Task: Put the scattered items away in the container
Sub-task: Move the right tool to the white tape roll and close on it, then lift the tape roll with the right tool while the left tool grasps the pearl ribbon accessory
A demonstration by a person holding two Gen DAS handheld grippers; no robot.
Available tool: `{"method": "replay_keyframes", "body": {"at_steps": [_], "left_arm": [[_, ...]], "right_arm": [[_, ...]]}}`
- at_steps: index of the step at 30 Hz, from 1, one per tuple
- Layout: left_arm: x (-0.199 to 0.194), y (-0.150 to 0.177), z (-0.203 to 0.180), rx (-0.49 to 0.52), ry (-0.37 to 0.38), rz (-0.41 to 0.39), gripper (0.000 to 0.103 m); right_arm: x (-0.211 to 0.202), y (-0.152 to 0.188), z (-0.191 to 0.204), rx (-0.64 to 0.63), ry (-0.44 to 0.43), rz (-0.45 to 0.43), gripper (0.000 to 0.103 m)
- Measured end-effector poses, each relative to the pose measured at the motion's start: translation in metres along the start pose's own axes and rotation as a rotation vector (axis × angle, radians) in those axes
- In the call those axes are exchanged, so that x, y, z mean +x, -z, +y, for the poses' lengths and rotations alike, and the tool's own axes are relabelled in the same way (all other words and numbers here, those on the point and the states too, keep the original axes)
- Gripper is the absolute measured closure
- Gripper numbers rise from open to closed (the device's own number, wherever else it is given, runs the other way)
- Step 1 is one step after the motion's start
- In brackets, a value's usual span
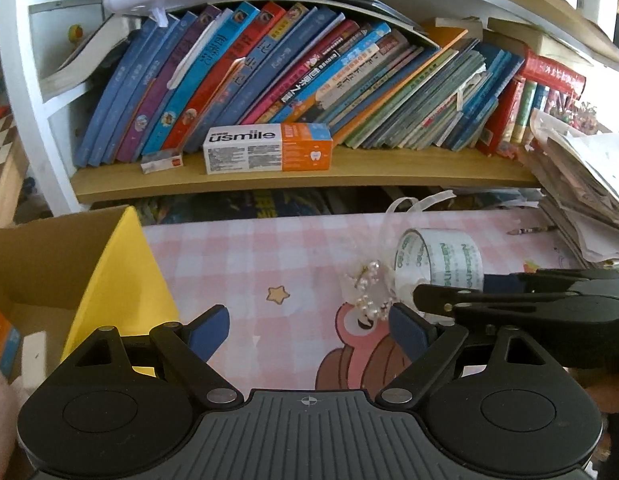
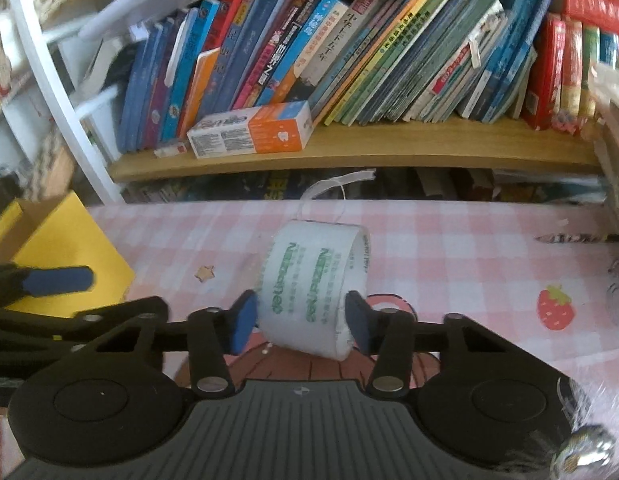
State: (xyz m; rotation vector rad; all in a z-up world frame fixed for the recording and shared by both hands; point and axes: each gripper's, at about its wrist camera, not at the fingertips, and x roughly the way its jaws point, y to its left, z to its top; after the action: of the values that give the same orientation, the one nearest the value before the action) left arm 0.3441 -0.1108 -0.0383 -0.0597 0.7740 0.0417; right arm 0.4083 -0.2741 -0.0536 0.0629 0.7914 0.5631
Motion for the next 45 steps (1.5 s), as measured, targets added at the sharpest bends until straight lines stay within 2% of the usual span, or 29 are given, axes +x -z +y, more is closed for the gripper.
{"method": "replay_keyframes", "body": {"at_steps": [13, 16, 18, 19, 22, 24, 31, 35, 41, 45], "left_arm": [[0.037, -0.012, -0.022, 0.056, 0.058, 0.025, 0.016], [0.049, -0.011, -0.032, 0.088, 0.072, 0.049, 0.025], [0.058, -0.011, -0.036, 0.098, 0.075, 0.072, 0.041], [0.061, -0.010, -0.037, 0.098, 0.074, 0.080, 0.043], [0.068, -0.010, -0.039, 0.092, 0.078, 0.096, 0.047], [0.072, -0.008, -0.040, 0.095, 0.081, 0.114, 0.055], [0.079, -0.005, -0.040, 0.109, 0.083, 0.142, 0.058], [0.076, -0.003, -0.040, 0.148, 0.076, 0.144, 0.078], [0.062, -0.001, -0.022, 0.051, 0.089, 0.167, 0.080], [0.041, 0.006, -0.010, -0.004, 0.096, 0.156, 0.080]], "right_arm": [[-0.034, 0.025, -0.021, 0.050, 0.025, 0.015, 0.064], [-0.040, 0.033, -0.024, 0.054, 0.032, 0.025, 0.064], [-0.042, 0.038, -0.026, 0.058, 0.039, 0.034, 0.064], [-0.043, 0.040, -0.028, 0.061, 0.042, 0.039, 0.064], [-0.045, 0.044, -0.030, 0.067, 0.049, 0.049, 0.065], [-0.045, 0.045, -0.030, 0.067, 0.050, 0.051, 0.065], [-0.042, 0.044, -0.026, 0.047, 0.063, 0.052, 0.067], [-0.042, 0.043, -0.024, 0.038, 0.075, 0.050, 0.067], [-0.049, 0.042, -0.020, 0.026, 0.069, 0.040, 0.068], [-0.056, 0.043, -0.015, 0.015, 0.062, 0.033, 0.069]]}}
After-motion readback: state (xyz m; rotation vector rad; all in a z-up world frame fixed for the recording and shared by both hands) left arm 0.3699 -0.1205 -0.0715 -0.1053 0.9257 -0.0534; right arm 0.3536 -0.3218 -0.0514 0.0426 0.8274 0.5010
